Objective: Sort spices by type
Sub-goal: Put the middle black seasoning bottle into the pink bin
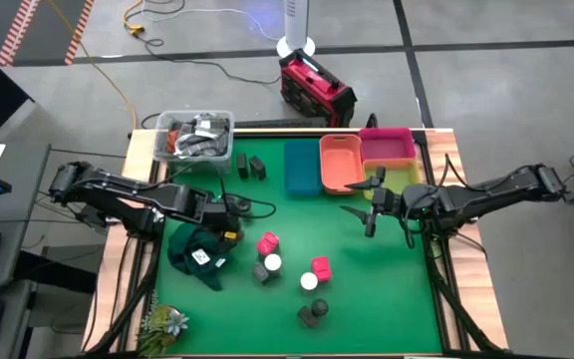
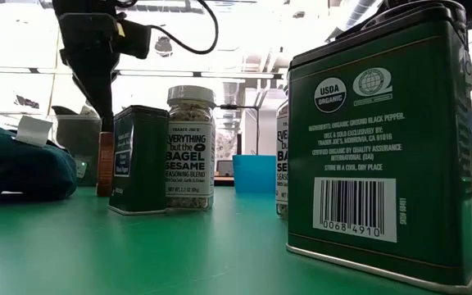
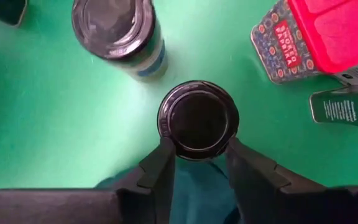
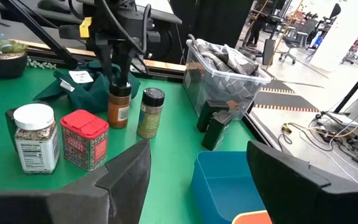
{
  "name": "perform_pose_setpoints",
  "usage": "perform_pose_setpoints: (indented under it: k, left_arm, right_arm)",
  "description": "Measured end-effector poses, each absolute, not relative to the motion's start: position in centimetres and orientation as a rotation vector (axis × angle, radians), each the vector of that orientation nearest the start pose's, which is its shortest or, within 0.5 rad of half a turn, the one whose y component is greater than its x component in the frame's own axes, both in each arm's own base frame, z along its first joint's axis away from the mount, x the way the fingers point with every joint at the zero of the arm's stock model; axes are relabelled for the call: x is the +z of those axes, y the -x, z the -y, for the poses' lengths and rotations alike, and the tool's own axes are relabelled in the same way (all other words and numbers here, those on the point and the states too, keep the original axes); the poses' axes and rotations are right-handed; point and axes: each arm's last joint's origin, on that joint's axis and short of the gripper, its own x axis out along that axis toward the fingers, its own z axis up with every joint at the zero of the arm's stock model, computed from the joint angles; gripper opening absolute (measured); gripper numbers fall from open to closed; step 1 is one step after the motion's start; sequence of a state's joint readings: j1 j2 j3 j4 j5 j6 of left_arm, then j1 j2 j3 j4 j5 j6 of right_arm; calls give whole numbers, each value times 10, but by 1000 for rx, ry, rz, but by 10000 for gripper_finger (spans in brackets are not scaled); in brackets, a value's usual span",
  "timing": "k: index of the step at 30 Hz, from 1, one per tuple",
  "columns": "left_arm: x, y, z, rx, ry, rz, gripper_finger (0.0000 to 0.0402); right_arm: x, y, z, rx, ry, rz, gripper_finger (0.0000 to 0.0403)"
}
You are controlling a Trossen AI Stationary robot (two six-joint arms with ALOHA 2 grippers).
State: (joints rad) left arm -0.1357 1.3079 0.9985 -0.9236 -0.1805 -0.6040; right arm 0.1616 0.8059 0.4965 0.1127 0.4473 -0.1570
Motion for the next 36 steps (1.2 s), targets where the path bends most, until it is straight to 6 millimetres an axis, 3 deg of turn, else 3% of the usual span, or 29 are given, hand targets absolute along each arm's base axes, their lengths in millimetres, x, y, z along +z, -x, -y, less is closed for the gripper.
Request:
perform_pose_setpoints:
  k: [17, 31, 36]
  left_arm:
    - [265, -240, 22, 411, 309, -1108, 307]
    - [235, -261, 22, 462, 187, -1195, 314]
    - [232, -263, 23, 456, 190, -1212, 293]
  right_arm:
    - [258, -181, -17, -271, 196, -207, 292]
    - [258, -181, -17, -271, 196, -207, 292]
    - [258, -181, -17, -271, 196, -208, 292]
